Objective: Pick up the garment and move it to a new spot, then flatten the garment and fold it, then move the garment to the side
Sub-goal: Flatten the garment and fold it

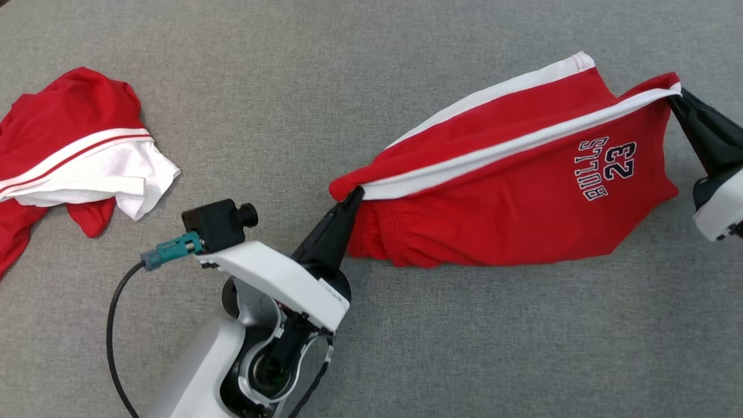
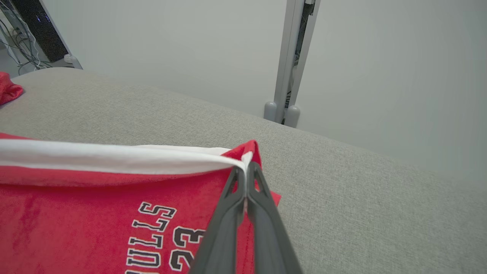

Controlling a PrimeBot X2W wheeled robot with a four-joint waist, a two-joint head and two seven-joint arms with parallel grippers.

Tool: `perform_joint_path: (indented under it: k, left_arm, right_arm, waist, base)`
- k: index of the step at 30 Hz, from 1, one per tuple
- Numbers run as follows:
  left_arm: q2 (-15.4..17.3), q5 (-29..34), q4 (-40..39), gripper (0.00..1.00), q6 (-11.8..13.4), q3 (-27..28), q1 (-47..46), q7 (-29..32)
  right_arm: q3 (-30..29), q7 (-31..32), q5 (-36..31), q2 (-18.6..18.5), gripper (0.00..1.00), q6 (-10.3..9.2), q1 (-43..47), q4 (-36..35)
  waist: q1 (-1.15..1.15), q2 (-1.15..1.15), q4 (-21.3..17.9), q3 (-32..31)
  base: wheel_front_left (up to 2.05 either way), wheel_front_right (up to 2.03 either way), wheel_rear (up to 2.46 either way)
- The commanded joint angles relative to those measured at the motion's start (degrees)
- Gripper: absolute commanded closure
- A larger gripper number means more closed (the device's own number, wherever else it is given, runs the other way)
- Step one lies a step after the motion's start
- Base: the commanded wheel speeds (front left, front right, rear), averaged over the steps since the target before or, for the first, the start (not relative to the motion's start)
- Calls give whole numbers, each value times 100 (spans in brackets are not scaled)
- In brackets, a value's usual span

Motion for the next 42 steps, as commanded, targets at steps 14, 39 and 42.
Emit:
perform_joint_path:
  k: [14,39,42]
  left_arm:
    - [-204,-10,1009,100,-43,36,-799,7]
    - [-392,107,1415,0,94,82,-944,-566]
    - [-336,208,1384,0,90,112,-832,-758]
  right_arm:
    - [1265,187,329,3,100,-2,-1405,987]
    - [2291,-787,544,224,0,-2,-2349,2320]
    - [2288,-973,631,297,0,-2,-2351,2421]
  waist:
    - [0,0,195,311]
    - [0,0,342,431]
    - [0,0,307,369]
  base:
    - [0,0,0]
    - [0,0,0]
    - [0,0,0]
